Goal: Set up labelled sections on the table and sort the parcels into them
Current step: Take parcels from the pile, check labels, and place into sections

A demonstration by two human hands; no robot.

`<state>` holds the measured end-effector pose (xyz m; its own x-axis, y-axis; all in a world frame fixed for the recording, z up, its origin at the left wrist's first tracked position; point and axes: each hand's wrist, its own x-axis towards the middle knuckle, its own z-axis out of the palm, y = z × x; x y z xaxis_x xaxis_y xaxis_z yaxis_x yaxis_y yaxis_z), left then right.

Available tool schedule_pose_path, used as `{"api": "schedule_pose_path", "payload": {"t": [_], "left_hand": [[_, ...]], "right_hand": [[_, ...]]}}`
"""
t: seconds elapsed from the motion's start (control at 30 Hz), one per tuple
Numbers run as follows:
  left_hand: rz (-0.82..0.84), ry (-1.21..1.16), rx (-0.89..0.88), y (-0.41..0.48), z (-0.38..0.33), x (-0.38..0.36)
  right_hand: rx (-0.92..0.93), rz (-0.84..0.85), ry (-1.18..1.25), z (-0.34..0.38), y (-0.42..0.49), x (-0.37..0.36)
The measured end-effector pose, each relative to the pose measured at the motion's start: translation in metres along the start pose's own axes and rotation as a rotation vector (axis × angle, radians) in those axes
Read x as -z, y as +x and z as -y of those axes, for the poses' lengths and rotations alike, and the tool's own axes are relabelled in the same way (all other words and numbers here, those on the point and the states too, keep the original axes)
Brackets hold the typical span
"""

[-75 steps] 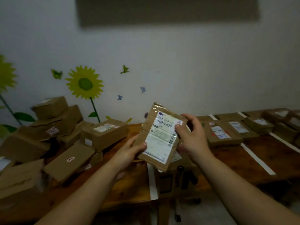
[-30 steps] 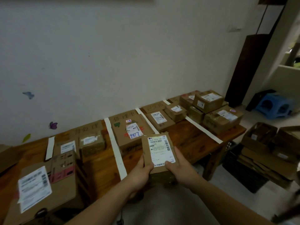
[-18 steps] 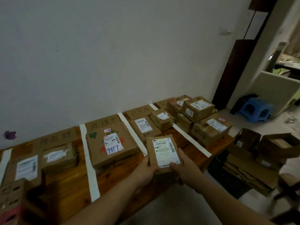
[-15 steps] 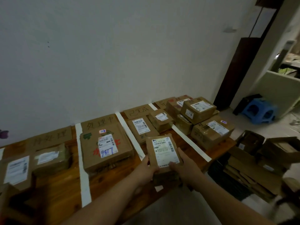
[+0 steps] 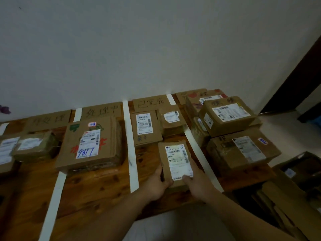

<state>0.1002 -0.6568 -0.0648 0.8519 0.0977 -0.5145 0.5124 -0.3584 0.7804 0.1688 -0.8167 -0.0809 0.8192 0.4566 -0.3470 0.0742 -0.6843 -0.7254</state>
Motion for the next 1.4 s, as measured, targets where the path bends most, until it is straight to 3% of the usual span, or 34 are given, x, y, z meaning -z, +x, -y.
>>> {"api": "schedule_pose_path", "payload": {"t": [0.1, 0.23, 0.43, 0.77, 1.07, 1.4], "left_hand": [[-0.03, 0.273, -0.106, 0.002, 0.001, -0.008], [-0.037, 0.538, -0.101, 0.016, 0.005, -0.006], [-0.067, 0.589, -0.069, 0.054, -0.014, -0.001], [0.015, 0.555, -0.01, 0.05, -0.027, 0.032], [-0.341, 0.598, 0.016, -0.093, 0.007, 0.144], [-0.715, 0.499, 0.22, -0.364, 0.152, 0.288]], "right_hand": [[0.103, 0.045, -0.289, -0.014, -0.003, 0.007], [0.17, 0.086, -0.583, -0.018, 0.005, 0.018], [0.203, 0.04, -0.73, -0.017, 0.045, 0.035], [0.157, 0.059, -0.714, 0.016, 0.051, 0.051], [0.387, 0.034, -0.738, 0.155, 0.021, -0.012], [0.652, 0.161, -0.779, 0.346, -0.082, -0.206]]}}
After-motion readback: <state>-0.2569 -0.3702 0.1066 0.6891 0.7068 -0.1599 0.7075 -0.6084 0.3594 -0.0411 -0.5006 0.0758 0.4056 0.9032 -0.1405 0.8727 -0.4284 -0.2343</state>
